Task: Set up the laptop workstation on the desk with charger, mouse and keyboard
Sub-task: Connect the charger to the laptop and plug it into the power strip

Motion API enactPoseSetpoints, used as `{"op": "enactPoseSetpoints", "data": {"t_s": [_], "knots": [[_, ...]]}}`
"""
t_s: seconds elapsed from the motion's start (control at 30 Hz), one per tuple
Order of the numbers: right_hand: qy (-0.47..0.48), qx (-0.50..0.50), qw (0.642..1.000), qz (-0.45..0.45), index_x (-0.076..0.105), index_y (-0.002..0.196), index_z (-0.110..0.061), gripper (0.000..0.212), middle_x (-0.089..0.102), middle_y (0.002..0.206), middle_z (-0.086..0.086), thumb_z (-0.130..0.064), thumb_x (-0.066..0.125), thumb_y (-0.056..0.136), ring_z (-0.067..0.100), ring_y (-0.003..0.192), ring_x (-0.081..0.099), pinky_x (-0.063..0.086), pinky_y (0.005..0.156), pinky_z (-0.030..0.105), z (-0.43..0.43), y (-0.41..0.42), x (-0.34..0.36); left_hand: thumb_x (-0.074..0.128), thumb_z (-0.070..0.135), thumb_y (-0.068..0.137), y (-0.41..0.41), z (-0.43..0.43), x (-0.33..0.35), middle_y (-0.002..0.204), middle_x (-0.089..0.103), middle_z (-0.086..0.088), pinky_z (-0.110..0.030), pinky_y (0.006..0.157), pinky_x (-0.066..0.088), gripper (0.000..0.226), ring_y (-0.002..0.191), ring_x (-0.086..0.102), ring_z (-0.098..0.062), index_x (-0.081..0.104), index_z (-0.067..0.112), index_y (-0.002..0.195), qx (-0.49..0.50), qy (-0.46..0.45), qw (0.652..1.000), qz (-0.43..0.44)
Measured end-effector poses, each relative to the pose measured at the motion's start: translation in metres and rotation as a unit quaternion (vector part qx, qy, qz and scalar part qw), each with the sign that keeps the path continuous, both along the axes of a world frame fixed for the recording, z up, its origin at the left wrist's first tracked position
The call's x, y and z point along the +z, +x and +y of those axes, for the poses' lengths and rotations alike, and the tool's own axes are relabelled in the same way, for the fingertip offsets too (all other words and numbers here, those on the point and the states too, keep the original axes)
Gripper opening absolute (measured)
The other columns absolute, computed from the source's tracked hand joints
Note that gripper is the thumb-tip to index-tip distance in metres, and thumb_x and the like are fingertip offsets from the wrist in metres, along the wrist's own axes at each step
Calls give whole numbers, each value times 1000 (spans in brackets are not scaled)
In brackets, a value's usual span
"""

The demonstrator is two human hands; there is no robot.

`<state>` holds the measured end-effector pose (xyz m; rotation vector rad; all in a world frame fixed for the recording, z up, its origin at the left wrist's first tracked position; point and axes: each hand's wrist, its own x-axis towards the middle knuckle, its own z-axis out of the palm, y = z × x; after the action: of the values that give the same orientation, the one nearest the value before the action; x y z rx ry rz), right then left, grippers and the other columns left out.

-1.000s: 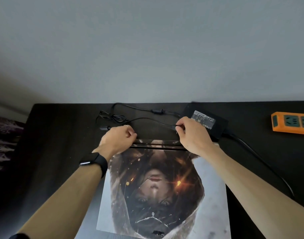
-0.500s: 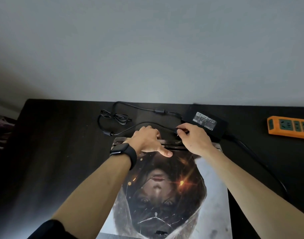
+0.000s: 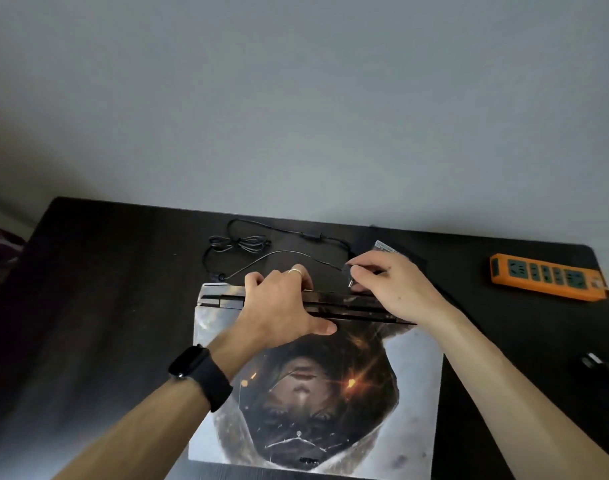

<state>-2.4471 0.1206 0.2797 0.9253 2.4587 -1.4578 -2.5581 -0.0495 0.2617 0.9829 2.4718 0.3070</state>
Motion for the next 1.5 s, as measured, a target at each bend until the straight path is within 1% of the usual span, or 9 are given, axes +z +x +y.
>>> {"op": "enactPoseSetpoints", "data": {"t_s": [0.1, 0.2, 0.5, 0.73, 0.87, 1.13, 1.37, 1.43, 1.5], "knots": [[26, 15, 999, -10, 70, 113, -36, 20, 74, 98, -15, -33, 57, 99, 2, 98, 67, 51, 94, 30, -7, 6, 14, 71, 76, 51, 6, -8, 13, 76, 59, 17, -38, 94, 28, 64, 83, 54, -8, 49, 32, 91, 4, 15, 1000, 3], [40, 24, 999, -18, 70, 115, -37, 20, 71, 105, -16, -34, 57, 99, 4, 100, 64, 51, 93, 30, -16, 12, 24, 72, 76, 51, 16, -16, 19, 77, 58, 16, -38, 97, 26, 65, 86, 54, -9, 49, 31, 92, 5, 36, 999, 8], [21, 17, 1000, 1, 72, 113, -38, 20, 72, 98, -19, -35, 59, 98, 0, 95, 65, 50, 88, 23, -29, 17, 37, 70, 77, 55, 30, -35, 30, 84, 53, 19, -32, 93, 19, 65, 91, 49, -6, 50, 32, 97, 13, 80, 996, 49], [-19, -24, 999, 35, 73, 107, -39, 17, 75, 84, -15, -30, 61, 98, -12, 83, 65, 42, 72, 9, -22, 30, 47, 70, 77, 56, 37, -43, 35, 84, 48, 21, -30, 93, 18, 62, 90, 46, -4, 49, 34, 96, 16, 104, 993, 61], [-22, -40, 999, 29, 74, 108, -38, 19, 76, 87, -13, -29, 62, 98, -8, 86, 68, 45, 78, 15, -11, 40, 49, 70, 78, 56, 38, -44, 36, 81, 44, 23, -30, 94, 18, 63, 89, 43, -3, 49, 35, 97, 15, 104, 993, 60], [-1, -21, 1000, 10, 74, 107, -45, 18, 77, 91, -8, -38, 61, 96, 8, 85, 68, 47, 72, 13, -17, 45, 39, 74, 74, 56, 42, -37, 39, 81, 45, 23, -33, 98, 21, 61, 89, 44, -4, 49, 34, 95, 12, 101, 994, 43], [12, -4, 1000, 17, 74, 106, -44, 18, 73, 75, -15, -37, 61, 97, 1, 69, 63, 43, 65, 12, -19, 42, 34, 75, 72, 56, 40, -36, 38, 81, 49, 21, -34, 99, 23, 62, 90, 46, -6, 51, 32, 97, 22, 90, 995, 34], [26, 2, 1000, 15, 74, 105, -44, 17, 69, 70, -24, -37, 61, 97, -5, 69, 61, 44, 68, 17, -22, 41, 30, 74, 73, 56, 40, -37, 36, 81, 49, 21, -34, 98, 23, 63, 90, 47, -6, 50, 32, 96, 22, 86, 996, 30], [50, 14, 999, 13, 74, 105, -45, 17, 70, 78, -30, -40, 60, 96, -7, 76, 62, 49, 75, 23, -24, 40, 27, 75, 72, 56, 40, -37, 34, 80, 48, 22, -33, 98, 22, 63, 90, 46, -5, 50, 32, 97, 24, 82, 996, 26]]}}
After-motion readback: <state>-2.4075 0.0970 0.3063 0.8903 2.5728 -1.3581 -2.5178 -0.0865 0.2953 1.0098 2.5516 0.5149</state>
